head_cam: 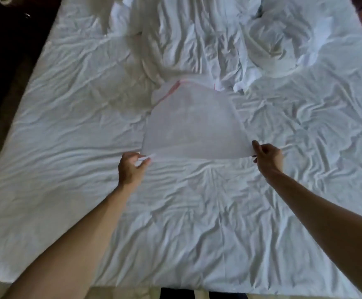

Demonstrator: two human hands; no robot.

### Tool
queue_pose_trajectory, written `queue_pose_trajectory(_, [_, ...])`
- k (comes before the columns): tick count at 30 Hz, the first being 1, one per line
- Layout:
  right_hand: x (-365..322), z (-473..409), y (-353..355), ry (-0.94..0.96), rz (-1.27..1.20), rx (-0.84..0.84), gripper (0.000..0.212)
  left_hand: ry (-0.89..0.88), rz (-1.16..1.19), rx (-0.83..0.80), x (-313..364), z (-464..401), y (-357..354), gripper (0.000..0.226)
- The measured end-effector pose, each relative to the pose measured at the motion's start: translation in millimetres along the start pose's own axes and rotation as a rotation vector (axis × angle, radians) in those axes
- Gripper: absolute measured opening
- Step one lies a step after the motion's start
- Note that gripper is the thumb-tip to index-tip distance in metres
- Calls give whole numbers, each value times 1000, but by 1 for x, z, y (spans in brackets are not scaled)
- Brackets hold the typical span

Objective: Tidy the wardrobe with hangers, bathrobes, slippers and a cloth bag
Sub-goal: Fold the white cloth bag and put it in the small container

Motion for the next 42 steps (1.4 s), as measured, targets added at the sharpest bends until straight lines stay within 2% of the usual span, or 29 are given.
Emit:
queue_pose_trajectory(5, [133,20,-8,-156,52,-20,45,65,-98,-126,-104,55,-91,16])
queue_pose_trajectory(9, [173,39,-3,-146,159,-9,47,134,-63,-142,-122,77,-117,33])
queue_pose_trajectory(15, [165,46,-2,-170,113,14,38,124,-64,-239,-118,73,-101,59])
queue_pose_trajectory(19, [152,48,-5,-202,134,-89,51,247,9,-172,-111,74,-100,39])
queue_pose_trajectory(24, [154,36,-14,-221,195,-185,62,347,45,-120,-112,71,-110,38])
queue_pose_trajectory(28, [154,32,-17,-220,160,-180,50,365,14,-185,-112,60,-113,51])
queue_pose_trajectory(31, [159,34,-15,-218,95,-153,39,399,51,-256,-113,60,-110,43])
queue_pose_trajectory(36, [162,62,6,-257,45,-97,39,495,71,-323,-120,93,-98,37])
queue_pose_trajectory(42, [152,91,39,-321,-58,-116,41,619,220,-284,-90,140,-79,29])
Point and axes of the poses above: each hand's wrist, its own z-axis away from the middle knuckle, its own y-axis out of the back of the hand, x = y × z, the point moved 1 cm from there along -z, towards the middle knuckle, and after that the axes turned 13 degrees about -z, right-handed, at the moved point
